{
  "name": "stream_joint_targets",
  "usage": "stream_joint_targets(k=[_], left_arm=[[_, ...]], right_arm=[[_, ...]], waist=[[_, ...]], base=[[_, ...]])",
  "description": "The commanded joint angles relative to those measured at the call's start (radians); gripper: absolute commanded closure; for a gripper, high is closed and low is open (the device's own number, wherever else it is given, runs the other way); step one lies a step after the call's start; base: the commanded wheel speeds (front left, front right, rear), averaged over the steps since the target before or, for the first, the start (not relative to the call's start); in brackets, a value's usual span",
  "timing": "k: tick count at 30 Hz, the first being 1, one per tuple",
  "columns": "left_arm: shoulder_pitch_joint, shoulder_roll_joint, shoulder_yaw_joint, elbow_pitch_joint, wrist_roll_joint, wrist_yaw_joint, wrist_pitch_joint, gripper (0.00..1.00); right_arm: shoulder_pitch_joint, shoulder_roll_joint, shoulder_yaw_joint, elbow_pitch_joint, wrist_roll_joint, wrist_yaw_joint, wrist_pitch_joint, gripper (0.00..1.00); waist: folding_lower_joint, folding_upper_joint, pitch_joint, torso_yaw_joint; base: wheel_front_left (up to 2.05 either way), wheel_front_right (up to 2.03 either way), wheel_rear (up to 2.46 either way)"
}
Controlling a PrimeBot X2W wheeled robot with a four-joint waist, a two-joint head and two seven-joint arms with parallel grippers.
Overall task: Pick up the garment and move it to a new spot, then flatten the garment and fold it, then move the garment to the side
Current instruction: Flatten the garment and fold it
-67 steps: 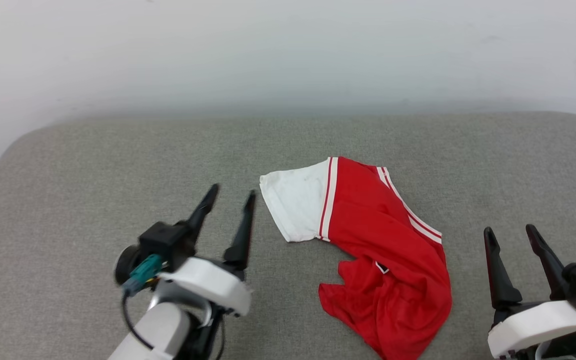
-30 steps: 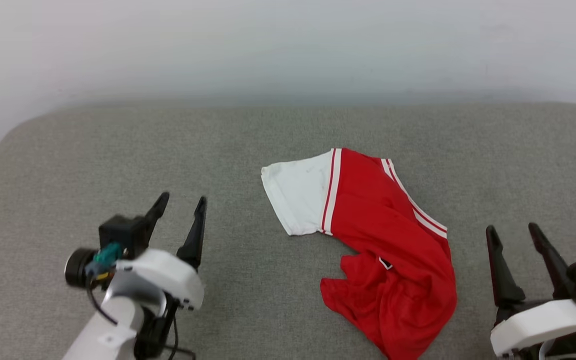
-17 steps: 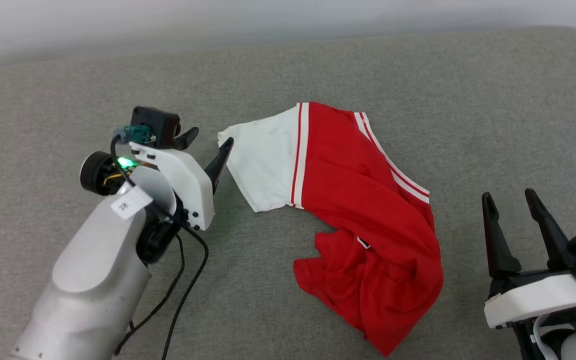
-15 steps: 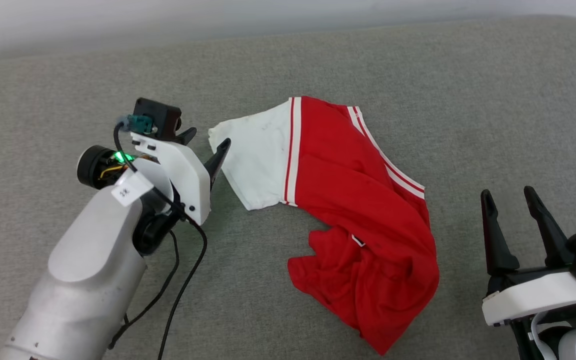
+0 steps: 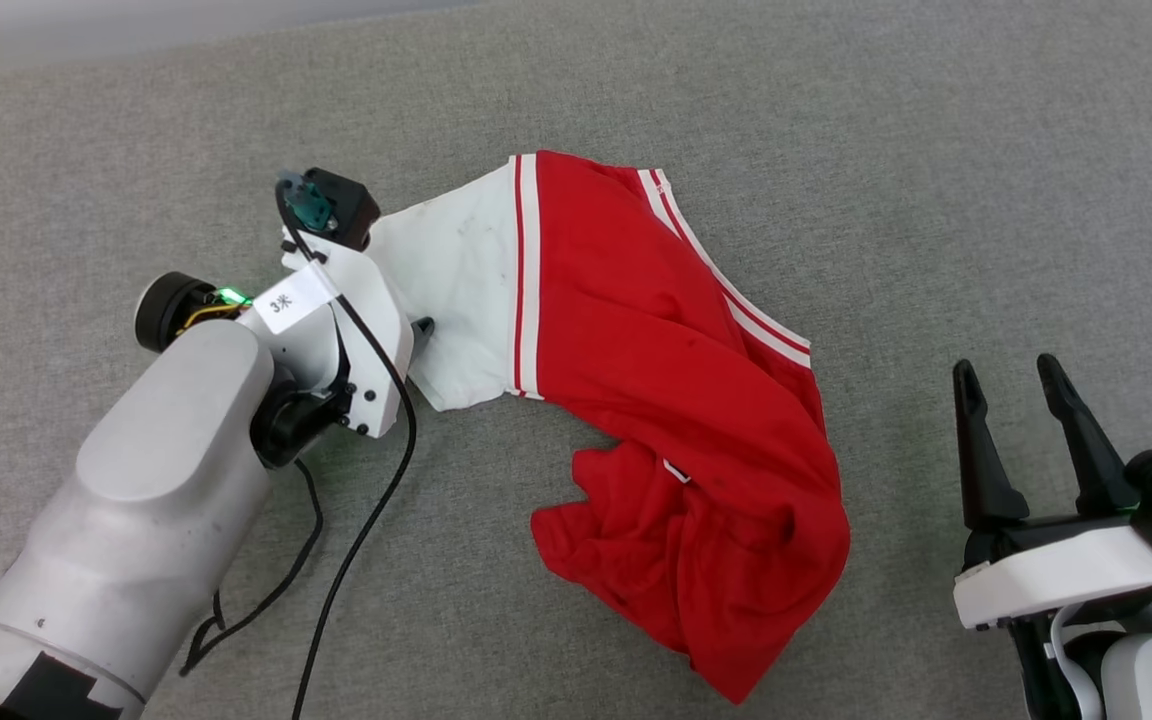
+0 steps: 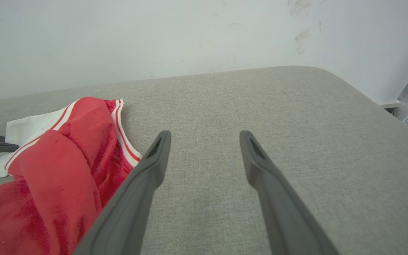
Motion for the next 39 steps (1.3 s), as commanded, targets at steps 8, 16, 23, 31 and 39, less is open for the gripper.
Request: stream_joint_targets(k=[8,16,23,31,39], left_arm=[[0.046,0.010,-0.106,0.017,0.004,-0.008,-0.121,1.00],[0.040,0.003,-0.096,-0.050,0.080,0.032,-0.375,1.00],[0.153,0.079,-0.056,-0.227,0.063,0.117,-0.432,1.00],[0.449,0.211,0.025,-0.447,-0.034,0.289,-0.438,1.00],[0.749,0.265,0.107,-0.501,-0.176,0.402,-0.482,1.00]], right_arm=[[-0.021,0.000,-0.010,0.020,-0.003,-0.001,-0.003,0.00],[0.015,0.000,-0.038,0.026,-0.011,-0.001,0.012,0.00],[0.061,0.000,-0.067,0.016,-0.012,-0.001,0.030,0.00],[0.109,0.000,-0.085,-0.001,-0.004,-0.001,0.046,0.00],[0.130,0.000,-0.079,-0.010,-0.012,-0.001,0.070,0.00]], waist=[[0.0000,0.0000,-0.023,0.015],[0.0000,0.0000,-0.111,0.067],[0.0000,0.0000,-0.187,0.124],[0.0000,0.0000,-0.237,0.161],[0.0000,0.0000,-0.260,0.167]], base=[[0.00,0.00,0.00],[0.00,0.00,0.00],[0.00,0.00,0.00],[0.00,0.00,0.00],[0.00,0.00,0.00]])
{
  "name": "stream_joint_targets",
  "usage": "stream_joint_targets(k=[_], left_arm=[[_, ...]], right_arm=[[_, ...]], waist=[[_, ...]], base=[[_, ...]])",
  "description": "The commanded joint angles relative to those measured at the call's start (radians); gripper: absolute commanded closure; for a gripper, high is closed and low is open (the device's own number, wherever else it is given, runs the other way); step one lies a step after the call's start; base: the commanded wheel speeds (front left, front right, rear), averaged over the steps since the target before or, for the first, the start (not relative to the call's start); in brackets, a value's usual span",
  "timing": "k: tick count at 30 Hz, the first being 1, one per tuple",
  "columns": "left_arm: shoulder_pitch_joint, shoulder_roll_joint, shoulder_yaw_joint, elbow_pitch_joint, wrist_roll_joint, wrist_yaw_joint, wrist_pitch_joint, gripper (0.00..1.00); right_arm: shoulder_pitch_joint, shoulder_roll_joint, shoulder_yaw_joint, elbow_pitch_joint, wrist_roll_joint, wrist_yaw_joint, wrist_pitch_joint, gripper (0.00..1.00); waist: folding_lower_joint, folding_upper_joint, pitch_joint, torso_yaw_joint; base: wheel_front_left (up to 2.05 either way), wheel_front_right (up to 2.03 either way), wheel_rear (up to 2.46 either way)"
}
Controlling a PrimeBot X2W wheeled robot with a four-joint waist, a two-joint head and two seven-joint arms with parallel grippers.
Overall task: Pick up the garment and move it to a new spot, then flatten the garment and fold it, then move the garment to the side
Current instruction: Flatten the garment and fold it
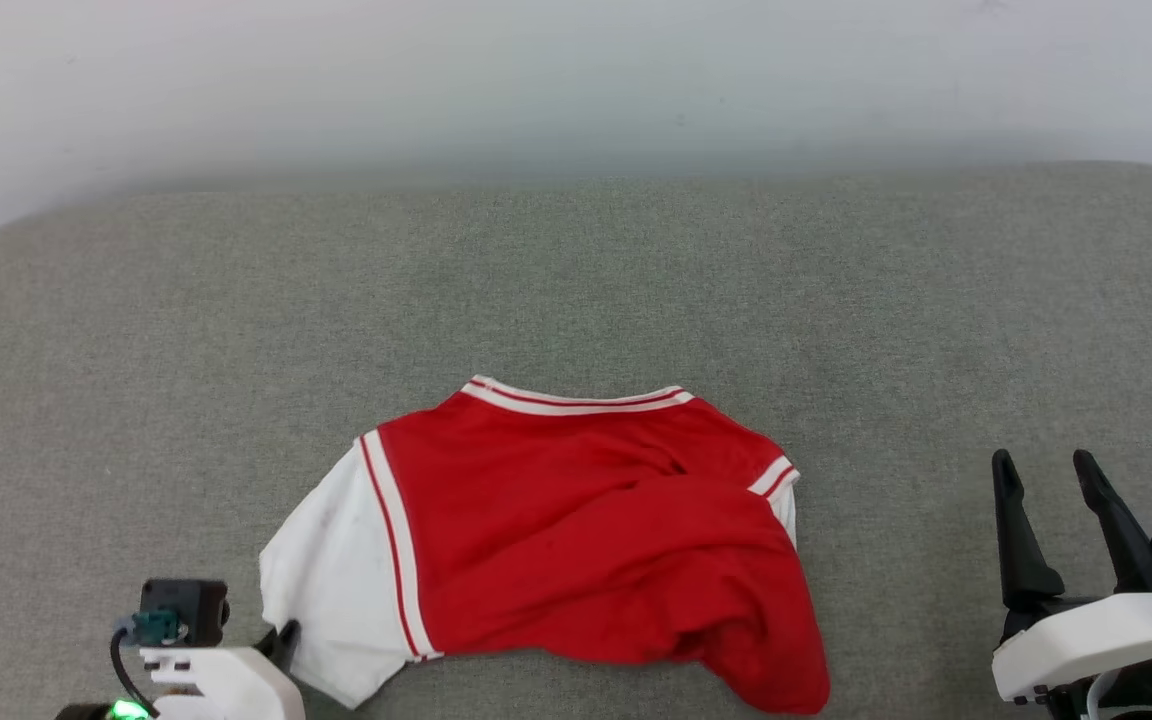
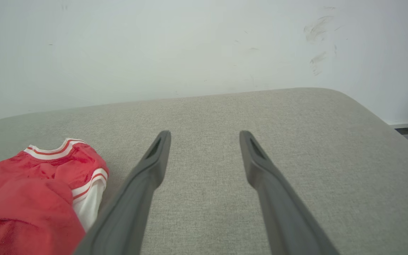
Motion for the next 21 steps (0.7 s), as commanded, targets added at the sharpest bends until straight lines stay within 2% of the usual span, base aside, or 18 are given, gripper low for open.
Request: stream_joint_targets(k=[1,6,7,8,9,17,21], left_arm=[[0.021,-0.002,0.006,0.006,-0.008,0.006,-0.009,1.00],[0.083,-0.052,0.010,0.043,-0.057,-0.020,-0.052,1.00],[0.082,-0.060,0.011,0.051,-0.057,-0.024,-0.064,0.81],[0.080,-0.069,0.012,0.058,-0.056,-0.026,-0.077,0.24],[0.075,-0.074,0.011,0.064,-0.047,-0.026,-0.092,0.00],[0.048,-0.106,0.041,0.076,0.026,-0.004,-0.277,0.00],[0.031,-0.123,0.060,0.061,0.081,-0.002,-0.336,0.00]], right_arm=[[0.009,0.000,0.003,-0.006,-0.009,-0.001,0.005,0.00],[0.019,0.000,0.008,-0.012,-0.013,-0.001,0.020,0.00],[0.020,0.000,0.008,-0.013,-0.014,-0.001,0.023,0.00],[0.020,0.000,0.009,-0.015,-0.013,-0.001,0.027,0.00],[0.021,0.000,0.010,-0.017,-0.015,-0.001,0.031,0.00],[0.044,0.000,0.014,-0.029,-0.020,-0.001,0.056,0.00],[0.058,0.000,0.009,-0.028,-0.001,-0.001,0.069,0.00]], waist=[[0.0001,0.0000,-0.003,0.000],[0.0001,0.0000,-0.017,-0.001],[0.0001,0.0000,-0.021,-0.001],[0.0001,0.0000,-0.024,-0.001],[0.0001,0.0000,-0.028,-0.002],[0.0001,0.0000,-0.068,-0.011],[0.0001,0.0000,-0.087,-0.014]], base=[[0.00,0.00,0.00],[0.00,0.00,0.00],[0.00,0.00,0.00],[0.00,0.00,0.00],[0.00,0.00,0.00],[0.00,0.00,0.00],[0.00,0.00,0.00]])
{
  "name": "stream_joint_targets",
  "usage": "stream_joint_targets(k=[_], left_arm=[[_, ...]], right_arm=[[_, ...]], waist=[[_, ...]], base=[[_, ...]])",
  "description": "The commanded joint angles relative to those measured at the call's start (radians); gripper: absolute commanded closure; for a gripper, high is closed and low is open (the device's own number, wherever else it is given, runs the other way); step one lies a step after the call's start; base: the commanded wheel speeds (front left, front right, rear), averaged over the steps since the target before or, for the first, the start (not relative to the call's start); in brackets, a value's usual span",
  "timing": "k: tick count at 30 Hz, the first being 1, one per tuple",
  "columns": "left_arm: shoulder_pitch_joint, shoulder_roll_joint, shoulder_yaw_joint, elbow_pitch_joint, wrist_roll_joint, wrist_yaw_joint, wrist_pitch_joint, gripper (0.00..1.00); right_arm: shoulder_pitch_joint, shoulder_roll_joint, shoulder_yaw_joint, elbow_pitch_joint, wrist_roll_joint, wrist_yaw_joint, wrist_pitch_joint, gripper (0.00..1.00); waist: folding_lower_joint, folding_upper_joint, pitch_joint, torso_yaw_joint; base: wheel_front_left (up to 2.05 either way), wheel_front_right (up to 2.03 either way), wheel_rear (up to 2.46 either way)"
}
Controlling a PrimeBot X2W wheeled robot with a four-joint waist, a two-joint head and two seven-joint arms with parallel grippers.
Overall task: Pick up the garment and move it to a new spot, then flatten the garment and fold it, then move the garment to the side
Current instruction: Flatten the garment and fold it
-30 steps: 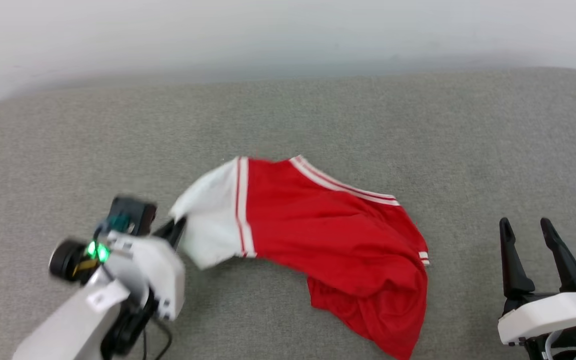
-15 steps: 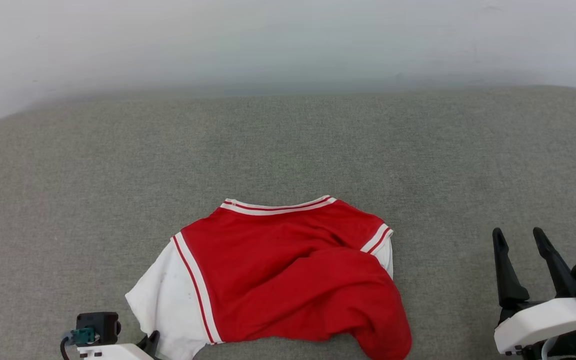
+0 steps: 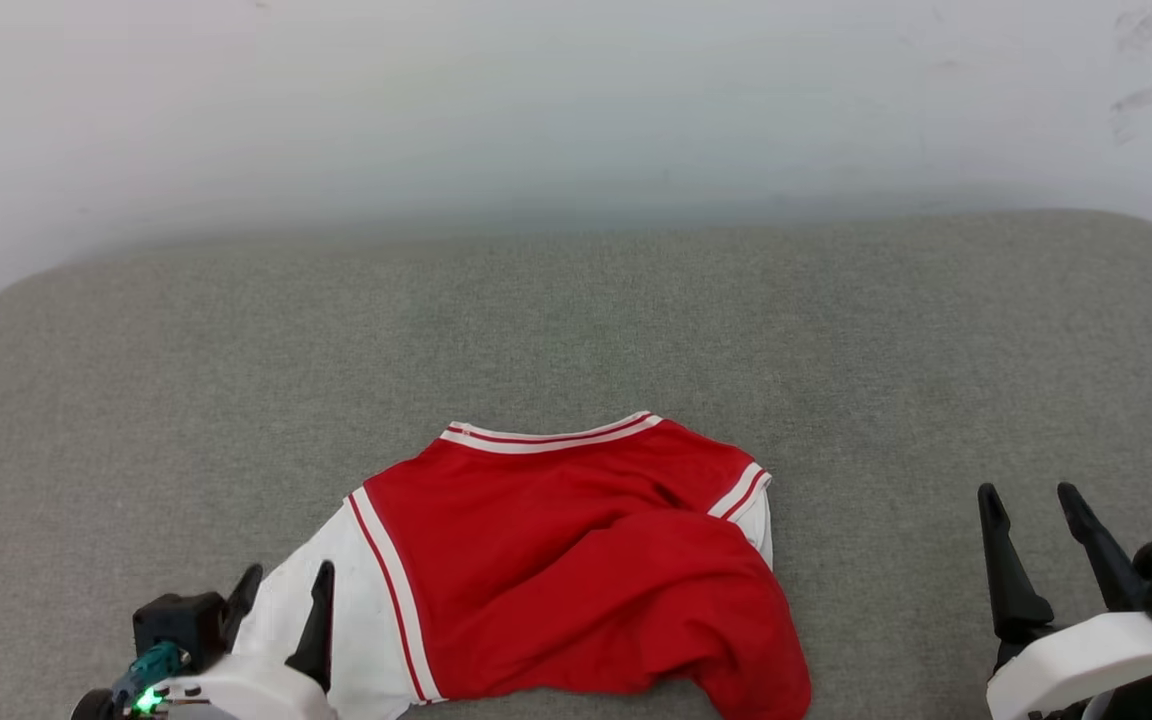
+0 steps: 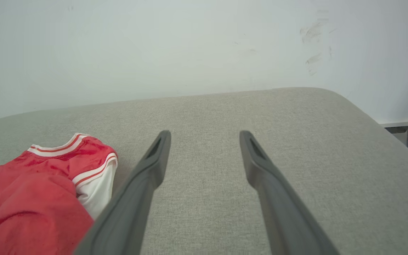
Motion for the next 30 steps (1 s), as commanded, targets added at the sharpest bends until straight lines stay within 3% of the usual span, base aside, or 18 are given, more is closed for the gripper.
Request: stream_joint_targets(k=[1,9,16,30], left_arm=[[-0.012,-0.012,0.010,-0.012,0.018,0.003,-0.011,0.00],[-0.013,-0.063,0.094,-0.117,0.154,0.004,-0.024,0.00],[0.016,-0.112,0.137,-0.188,0.238,-0.012,-0.022,0.00],[-0.010,-0.171,0.177,-0.203,0.296,-0.060,-0.022,0.00]], right_arm=[[0.018,0.000,-0.002,0.001,0.012,0.000,0.007,0.00],[0.000,0.000,0.016,0.053,0.063,0.000,0.096,0.00],[-0.092,0.000,0.107,0.136,0.123,0.000,0.286,0.00],[-0.297,-0.099,0.246,0.302,0.148,0.000,0.596,0.00]], waist=[[0.0001,0.0000,-0.012,0.001],[0.0001,0.0000,-0.031,0.030],[0.0001,0.0000,-0.022,0.074],[0.0001,0.0000,0.064,0.158]], base=[[0.00,0.00,0.00],[0.00,0.00,0.00],[0.00,0.00,0.00],[0.00,0.00,0.00]])
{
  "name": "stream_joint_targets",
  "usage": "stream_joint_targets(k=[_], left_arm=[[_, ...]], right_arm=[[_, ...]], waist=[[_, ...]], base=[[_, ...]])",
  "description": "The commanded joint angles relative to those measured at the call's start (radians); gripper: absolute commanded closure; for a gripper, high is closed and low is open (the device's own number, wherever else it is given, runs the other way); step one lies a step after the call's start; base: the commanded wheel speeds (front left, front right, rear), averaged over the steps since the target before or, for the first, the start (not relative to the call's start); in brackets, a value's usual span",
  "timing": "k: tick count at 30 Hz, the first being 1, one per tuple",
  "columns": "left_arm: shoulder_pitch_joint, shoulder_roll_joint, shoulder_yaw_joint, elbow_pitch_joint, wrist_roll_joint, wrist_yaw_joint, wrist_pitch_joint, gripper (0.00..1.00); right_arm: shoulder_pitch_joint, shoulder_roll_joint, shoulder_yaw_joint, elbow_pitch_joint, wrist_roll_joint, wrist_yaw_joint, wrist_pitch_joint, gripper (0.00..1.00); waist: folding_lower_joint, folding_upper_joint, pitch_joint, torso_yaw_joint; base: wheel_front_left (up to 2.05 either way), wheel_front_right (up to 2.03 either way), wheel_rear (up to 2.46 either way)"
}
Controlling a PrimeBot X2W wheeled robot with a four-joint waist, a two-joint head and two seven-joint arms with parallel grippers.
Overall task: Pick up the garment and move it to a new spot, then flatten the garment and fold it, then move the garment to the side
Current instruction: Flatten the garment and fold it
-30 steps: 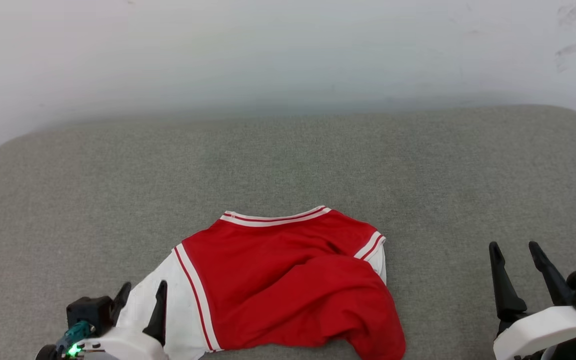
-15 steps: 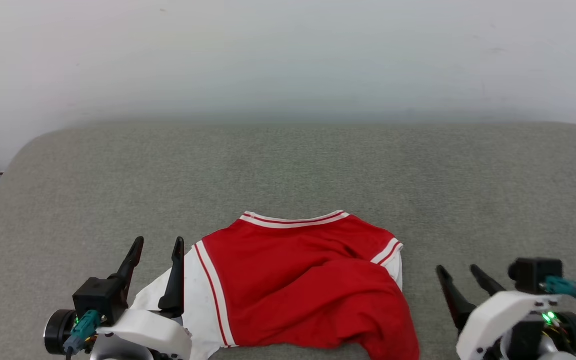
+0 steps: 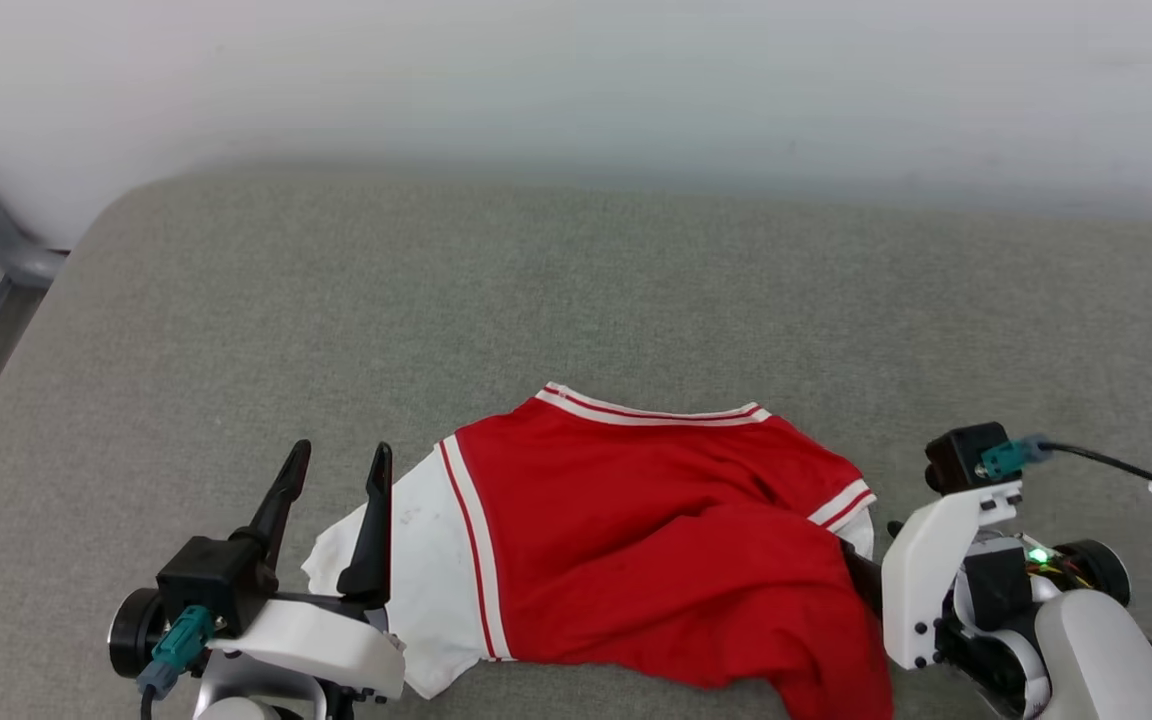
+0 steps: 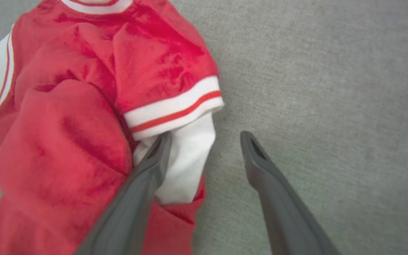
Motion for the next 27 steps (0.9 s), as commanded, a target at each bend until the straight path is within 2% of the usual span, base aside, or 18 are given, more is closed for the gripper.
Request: stream_joint_targets(k=[1,2,3,4,11,18,21,27], left_arm=[[-0.010,-0.002,0.005,0.001,0.008,-0.003,-0.002,0.00],[-0.012,-0.007,0.009,0.003,0.010,-0.008,-0.002,0.00],[-0.013,-0.011,0.015,0.006,0.015,-0.011,-0.002,0.00],[-0.016,-0.017,0.021,0.008,0.017,-0.016,-0.002,0.00],[-0.014,-0.044,0.057,0.023,0.041,-0.040,-0.002,0.00],[-0.026,-0.059,0.079,0.036,0.059,-0.067,-0.002,0.00],[-0.034,-0.065,0.086,0.043,0.065,-0.079,-0.002,0.00],[-0.055,-0.079,0.093,0.066,0.071,-0.098,-0.002,0.00]], right_arm=[[-0.015,-0.002,0.003,0.005,0.013,-0.001,0.003,0.00],[-0.026,-0.009,0.013,0.014,0.019,-0.001,0.011,0.08],[-0.038,-0.018,0.026,0.017,0.027,-0.001,0.016,0.56],[-0.046,-0.020,0.035,0.020,0.041,-0.001,0.017,1.00],[-0.115,-0.096,0.055,-0.039,0.039,-0.001,0.001,1.00],[-0.178,-0.214,0.007,-0.116,-0.017,-0.001,0.058,1.00],[-0.190,-0.248,-0.025,-0.091,-0.036,-0.001,0.067,1.00],[-0.184,-0.219,-0.072,0.038,-0.033,-0.001,-0.019,1.00]], waist=[[-0.0001,-0.0001,0.016,0.010],[-0.0001,-0.0001,0.021,0.013],[-0.0001,-0.0001,0.027,0.014],[-0.0001,-0.0001,0.033,0.015],[-0.0001,-0.0001,0.051,-0.002],[-0.0001,-0.0001,0.070,-0.025],[-0.0001,-0.0001,0.092,-0.028],[-0.0001,-0.0001,0.130,-0.028]], base=[[0.00,0.00,0.00],[0.00,0.00,0.00],[0.00,0.00,0.00],[0.00,0.00,0.00],[0.00,0.00,0.00],[0.00,0.00,0.00],[0.00,0.00,0.00],[0.00,0.00,0.00]])
